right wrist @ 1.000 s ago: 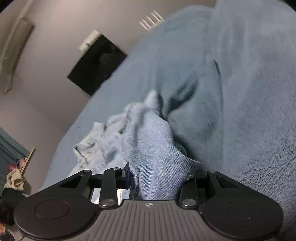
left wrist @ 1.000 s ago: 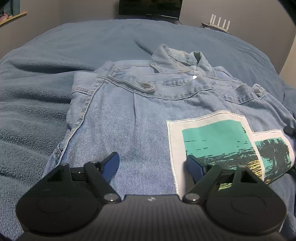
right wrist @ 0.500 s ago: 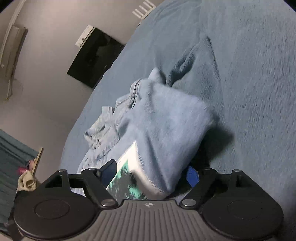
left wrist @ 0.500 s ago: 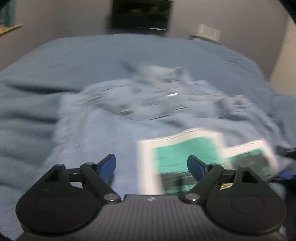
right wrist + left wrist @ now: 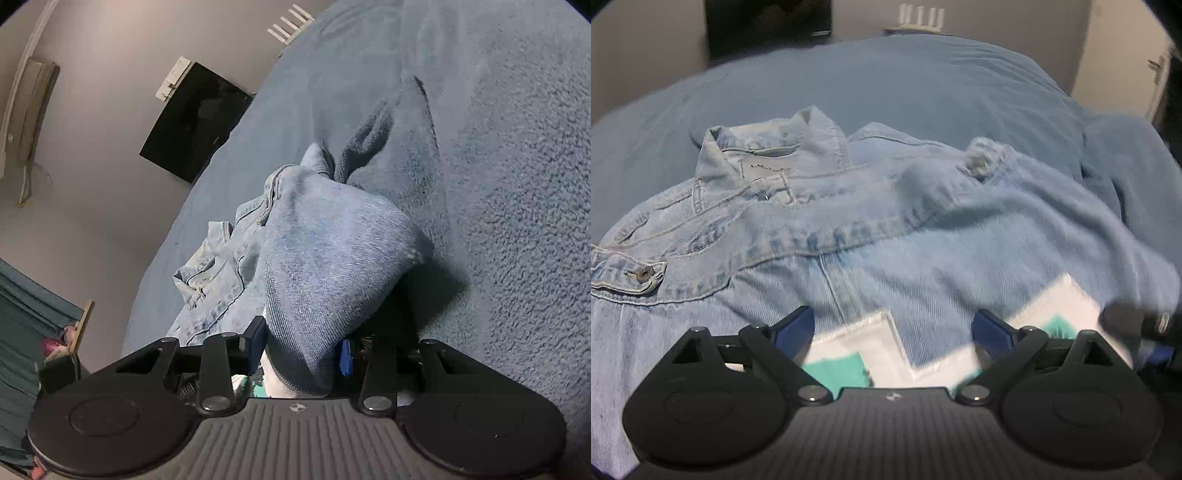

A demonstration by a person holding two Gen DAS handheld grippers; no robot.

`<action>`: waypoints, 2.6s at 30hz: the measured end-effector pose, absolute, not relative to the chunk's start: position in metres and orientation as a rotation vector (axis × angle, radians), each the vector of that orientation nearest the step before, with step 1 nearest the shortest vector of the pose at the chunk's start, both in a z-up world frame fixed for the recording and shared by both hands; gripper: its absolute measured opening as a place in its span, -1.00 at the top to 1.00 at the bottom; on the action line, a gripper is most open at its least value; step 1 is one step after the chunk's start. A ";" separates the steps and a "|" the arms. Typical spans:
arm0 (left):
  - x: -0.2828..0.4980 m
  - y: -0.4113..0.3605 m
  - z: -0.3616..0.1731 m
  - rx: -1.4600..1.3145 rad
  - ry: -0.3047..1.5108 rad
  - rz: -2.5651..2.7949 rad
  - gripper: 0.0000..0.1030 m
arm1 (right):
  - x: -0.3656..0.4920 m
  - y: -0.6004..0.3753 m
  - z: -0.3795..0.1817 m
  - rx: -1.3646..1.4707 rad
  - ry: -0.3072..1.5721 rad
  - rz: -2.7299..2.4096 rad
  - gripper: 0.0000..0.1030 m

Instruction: Fold large clothes

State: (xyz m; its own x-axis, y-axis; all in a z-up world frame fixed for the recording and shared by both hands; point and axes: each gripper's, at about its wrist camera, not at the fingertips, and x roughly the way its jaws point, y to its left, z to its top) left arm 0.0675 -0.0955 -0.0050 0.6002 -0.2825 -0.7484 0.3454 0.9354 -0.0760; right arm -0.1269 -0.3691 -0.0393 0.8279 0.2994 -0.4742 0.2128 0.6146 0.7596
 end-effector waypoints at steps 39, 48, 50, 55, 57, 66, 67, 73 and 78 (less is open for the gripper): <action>0.168 -0.195 0.080 0.381 0.992 -0.523 0.41 | -0.119 -0.296 0.013 0.351 0.285 0.307 0.11; 0.151 -0.015 0.088 -0.273 0.929 -0.523 0.49 | -0.114 -0.240 0.035 0.231 0.306 0.396 0.40; 0.145 0.021 0.086 -0.350 0.912 -0.509 0.50 | -0.111 -0.226 0.042 0.213 0.316 0.433 0.45; 0.124 0.103 0.082 -0.475 0.857 -0.481 0.50 | -0.107 -0.173 0.060 0.105 0.319 0.536 0.49; 0.118 0.135 0.070 -0.548 0.854 -0.463 0.50 | -0.103 -0.146 0.060 0.036 0.335 0.576 0.49; 0.094 0.214 -0.021 -0.845 0.865 -0.407 0.48 | -0.095 -0.066 0.027 -0.194 0.452 0.677 0.51; 0.095 0.217 -0.028 -0.867 0.865 -0.416 0.46 | -0.105 -0.061 0.028 -0.210 0.459 0.682 0.51; 0.086 0.231 -0.019 -0.825 0.828 -0.349 0.11 | -0.113 -0.032 0.022 -0.273 0.466 0.692 0.51; 0.054 0.242 0.006 -0.708 0.660 -0.211 -0.12 | -0.115 -0.025 0.016 -0.288 0.487 0.712 0.51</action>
State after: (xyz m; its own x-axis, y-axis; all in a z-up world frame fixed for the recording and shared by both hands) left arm 0.0544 0.2417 0.0065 0.7792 -0.3933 -0.4880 -0.0366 0.7487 -0.6618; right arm -0.1148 -0.0248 0.0162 0.6530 0.5525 -0.5180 -0.6832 0.7249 -0.0881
